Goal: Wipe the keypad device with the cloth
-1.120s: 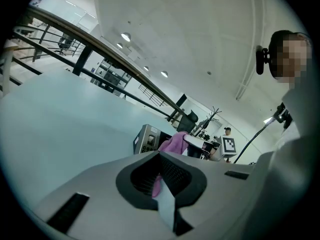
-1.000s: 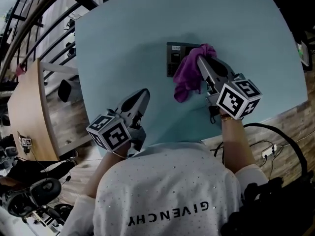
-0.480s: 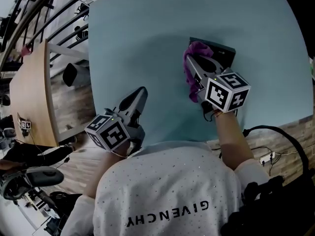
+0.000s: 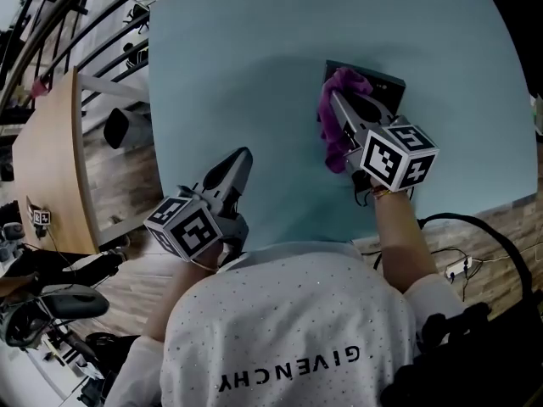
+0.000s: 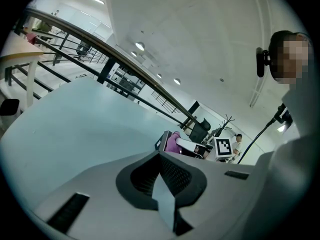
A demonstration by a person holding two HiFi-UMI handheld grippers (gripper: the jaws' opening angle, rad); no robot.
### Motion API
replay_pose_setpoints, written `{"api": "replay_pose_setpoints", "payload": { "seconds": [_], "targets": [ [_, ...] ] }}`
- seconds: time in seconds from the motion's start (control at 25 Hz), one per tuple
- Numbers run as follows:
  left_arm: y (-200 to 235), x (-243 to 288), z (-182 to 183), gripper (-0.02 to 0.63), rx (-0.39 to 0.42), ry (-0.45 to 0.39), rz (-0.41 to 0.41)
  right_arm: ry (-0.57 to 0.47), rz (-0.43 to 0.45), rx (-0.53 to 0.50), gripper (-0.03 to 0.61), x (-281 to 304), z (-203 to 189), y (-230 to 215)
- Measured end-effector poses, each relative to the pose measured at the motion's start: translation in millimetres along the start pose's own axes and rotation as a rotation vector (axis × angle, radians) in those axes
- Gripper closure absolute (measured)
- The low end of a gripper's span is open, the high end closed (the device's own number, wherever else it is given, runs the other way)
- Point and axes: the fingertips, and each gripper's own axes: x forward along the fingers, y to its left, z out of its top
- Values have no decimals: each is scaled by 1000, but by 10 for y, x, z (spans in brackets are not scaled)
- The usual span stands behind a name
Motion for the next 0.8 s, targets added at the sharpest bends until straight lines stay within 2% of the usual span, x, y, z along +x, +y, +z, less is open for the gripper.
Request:
{"api": "replay_pose_setpoints", "payload": {
  "seconds": [0.8],
  "targets": [
    [-165, 243, -46, 606, 36, 43, -70, -83, -106, 67, 554, -432, 67, -401]
  ]
}}
